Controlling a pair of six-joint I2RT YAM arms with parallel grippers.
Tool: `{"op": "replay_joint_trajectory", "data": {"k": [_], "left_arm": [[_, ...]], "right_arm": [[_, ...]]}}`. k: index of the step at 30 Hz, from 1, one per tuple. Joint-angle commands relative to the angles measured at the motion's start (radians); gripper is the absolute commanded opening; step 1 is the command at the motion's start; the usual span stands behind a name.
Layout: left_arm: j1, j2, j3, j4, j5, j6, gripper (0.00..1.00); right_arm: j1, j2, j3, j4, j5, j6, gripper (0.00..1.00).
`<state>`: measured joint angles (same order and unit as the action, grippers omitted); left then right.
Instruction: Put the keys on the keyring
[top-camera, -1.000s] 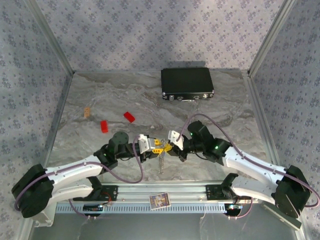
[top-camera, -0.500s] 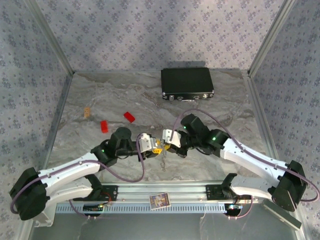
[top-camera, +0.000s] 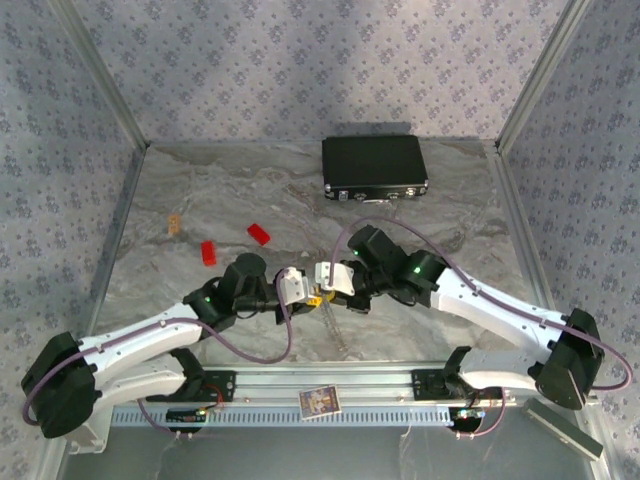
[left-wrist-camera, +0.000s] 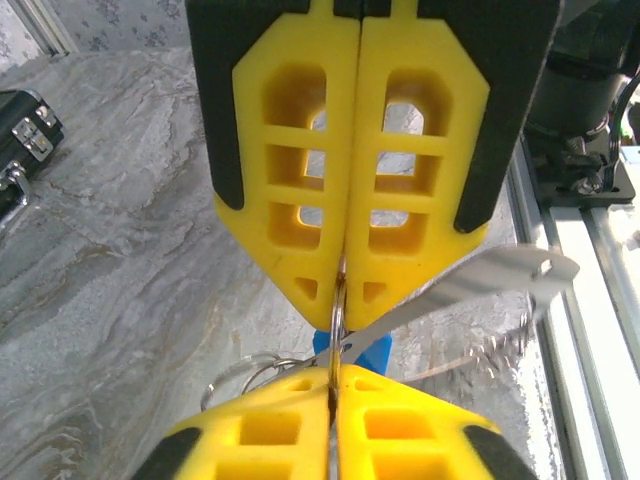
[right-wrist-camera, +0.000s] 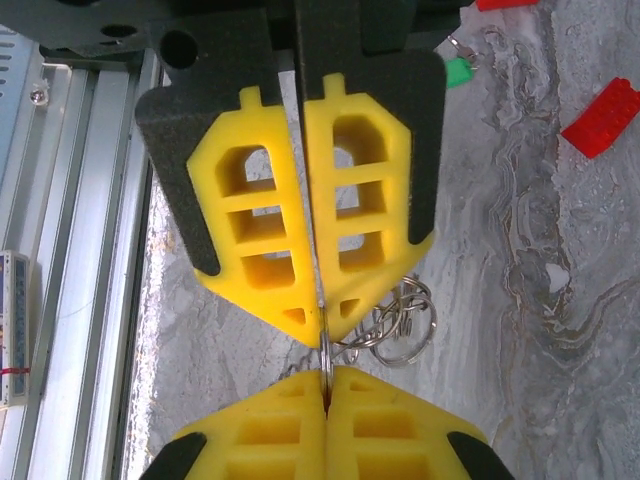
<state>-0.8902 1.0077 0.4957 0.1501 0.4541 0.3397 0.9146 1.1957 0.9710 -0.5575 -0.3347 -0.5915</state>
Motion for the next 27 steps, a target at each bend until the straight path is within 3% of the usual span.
{"op": "replay_joint_trajectory", "data": {"k": [1, 4, 7, 19, 27], "left_arm": [[-0.007, -0.015, 0.019, 0.042, 0.032, 0.003, 0.00], [-0.006, -0.021, -0.010, 0.089, 0.029, -0.010, 0.00], [-0.007, -0.031, -0.061, 0.200, 0.018, -0.039, 0.00], [-0.006, 0.031, -0.184, 0.591, -0.005, -0.154, 0.00], [-0.006, 0.069, -0.187, 0.638, 0.012, -0.177, 0.00]], "right_arm": [[0.016, -0.032, -0.031, 0.084, -0.026, 0.035, 0.05], [-0.009, -0.104, -0.118, 0.180, -0.050, 0.094, 0.25], [-0.051, -0.174, -0.210, 0.286, -0.108, 0.169, 0.31], [-0.159, -0.286, -0.475, 0.693, -0.244, 0.357, 0.32], [-0.164, -0.262, -0.508, 0.767, -0.290, 0.393, 0.32]]}}
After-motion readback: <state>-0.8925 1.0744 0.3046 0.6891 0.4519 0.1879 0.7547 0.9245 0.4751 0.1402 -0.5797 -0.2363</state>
